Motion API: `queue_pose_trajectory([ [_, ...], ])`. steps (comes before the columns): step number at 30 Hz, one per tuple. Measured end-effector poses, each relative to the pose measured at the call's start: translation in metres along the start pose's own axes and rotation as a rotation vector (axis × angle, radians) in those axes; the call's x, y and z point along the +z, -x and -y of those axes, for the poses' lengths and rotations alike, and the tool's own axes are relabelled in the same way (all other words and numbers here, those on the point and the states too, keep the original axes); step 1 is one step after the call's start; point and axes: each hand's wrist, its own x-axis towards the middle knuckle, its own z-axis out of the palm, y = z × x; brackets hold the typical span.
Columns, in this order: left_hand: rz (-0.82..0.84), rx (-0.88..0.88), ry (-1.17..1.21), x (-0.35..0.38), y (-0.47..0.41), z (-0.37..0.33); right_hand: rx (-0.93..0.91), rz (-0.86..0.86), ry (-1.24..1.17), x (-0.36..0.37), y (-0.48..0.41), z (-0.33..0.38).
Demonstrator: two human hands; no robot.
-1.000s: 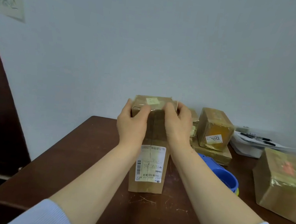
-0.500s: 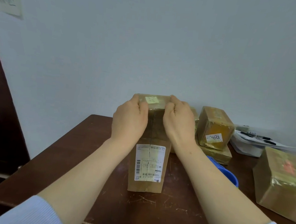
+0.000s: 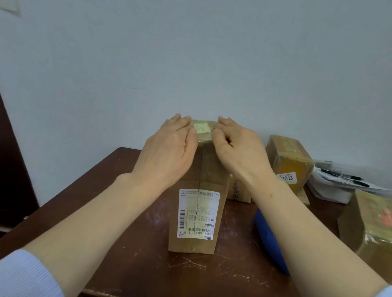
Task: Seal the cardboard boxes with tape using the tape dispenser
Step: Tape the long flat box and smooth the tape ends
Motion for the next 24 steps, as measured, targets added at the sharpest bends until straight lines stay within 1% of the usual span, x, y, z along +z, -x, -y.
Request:
queue_pose_trajectory([
  [3, -0.014, 0.084, 0.047, 0.003, -0.004, 0.009, 0.133, -0.037, -0.305, 0.003, -0.002, 0.002],
  [4, -0.023, 0.12, 0.077, 0.004, -0.004, 0.013, 0.153, -0.056, -0.365, 0.003, -0.001, 0.004],
  [7, -0.075, 0.23, 0.238, 0.01, -0.003, 0.023, 0.194, -0.077, -0.492, 0.006, -0.001, 0.01],
  [10, -0.118, 0.257, 0.438, 0.018, -0.004, 0.029, 0.259, -0.093, -0.604, 0.008, -0.003, 0.013],
  [12, -0.137, 0.268, 0.518, 0.02, -0.006, 0.03, 0.272, -0.094, -0.639, 0.007, -0.004, 0.012],
  [15, -0.14, 0.246, 0.622, 0.019, -0.005, 0.032, 0.251, -0.087, -0.71, 0.007, 0.002, 0.006],
  [18, -0.133, 0.21, 0.688, 0.017, -0.003, 0.031, 0.229, -0.018, -0.82, 0.005, 0.006, 0.001],
  [20, -0.109, 0.163, 0.736, 0.013, -0.003, 0.029, 0.23, -0.005, -0.924, 0.001, 0.005, -0.003],
  [21, -0.105, 0.128, 0.766, 0.011, -0.002, 0.029, 0.194, -0.021, -0.952, -0.001, 0.007, -0.008],
  [22, -0.123, 0.099, 0.791, 0.01, -0.001, 0.029, 0.132, -0.057, -0.929, -0.002, 0.01, -0.013],
  [24, -0.192, 0.08, 0.806, 0.01, 0.002, 0.029, -0.014, -0.11, -0.791, 0.0, 0.016, -0.02],
])
